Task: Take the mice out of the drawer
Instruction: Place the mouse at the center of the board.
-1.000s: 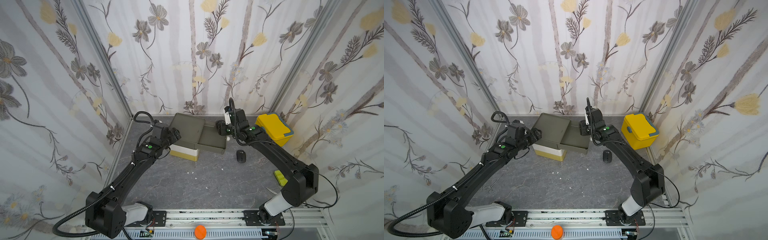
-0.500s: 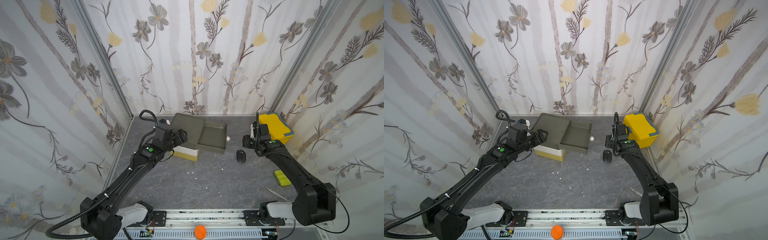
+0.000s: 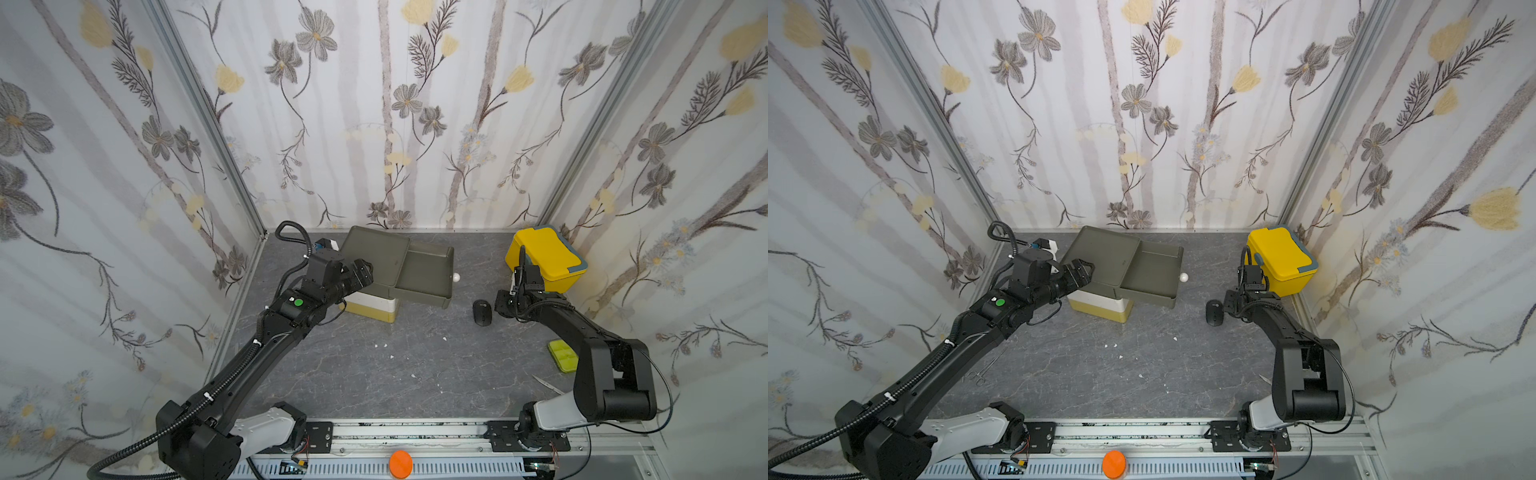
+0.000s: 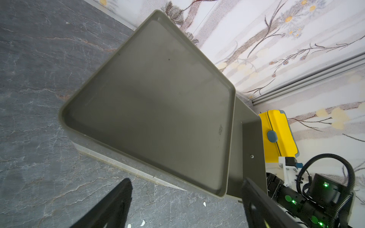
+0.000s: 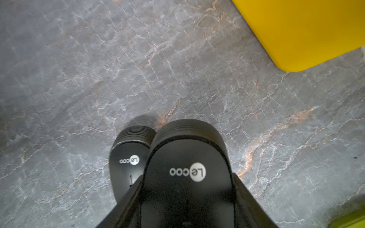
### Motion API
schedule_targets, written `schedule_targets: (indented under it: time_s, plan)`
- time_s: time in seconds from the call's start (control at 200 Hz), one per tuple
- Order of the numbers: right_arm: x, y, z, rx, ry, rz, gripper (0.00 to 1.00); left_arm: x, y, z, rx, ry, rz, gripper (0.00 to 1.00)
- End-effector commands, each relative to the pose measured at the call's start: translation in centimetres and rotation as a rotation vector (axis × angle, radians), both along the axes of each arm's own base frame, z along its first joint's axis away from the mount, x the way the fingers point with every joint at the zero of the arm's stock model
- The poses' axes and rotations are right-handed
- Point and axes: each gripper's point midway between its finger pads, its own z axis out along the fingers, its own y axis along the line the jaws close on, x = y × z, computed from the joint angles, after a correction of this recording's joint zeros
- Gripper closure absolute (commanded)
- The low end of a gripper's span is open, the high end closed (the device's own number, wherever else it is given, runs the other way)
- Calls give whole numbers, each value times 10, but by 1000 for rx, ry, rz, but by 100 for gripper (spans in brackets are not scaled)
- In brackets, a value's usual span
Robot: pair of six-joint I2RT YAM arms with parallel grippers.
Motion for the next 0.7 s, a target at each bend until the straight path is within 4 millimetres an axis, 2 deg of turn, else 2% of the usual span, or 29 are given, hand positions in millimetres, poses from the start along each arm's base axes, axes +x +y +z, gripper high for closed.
schedule_targets:
  time_s: [0.0,0.22,0.27,0.285,0.31,0.47,0.695]
  plan:
    - [5,-1,-5,19,-12,4,43,0,1,3,11,-19,-6,11]
    - [6,-5,-26,23,40,-5,44,1,3,1,19,-15,2,11]
    - [8,-6,-25,23,37,-7,44,1,3,0,21,-13,4,11]
    - [7,-6,-34,23,63,-8,44,1,3,1,20,-15,5,11]
    - [7,-7,-37,24,71,-10,44,1,4,1,21,-15,6,11]
    - [6,-11,-44,18,92,-15,43,3,3,2,28,-13,4,11]
    - [1,-11,-51,24,130,-13,37,6,4,3,32,-12,15,11]
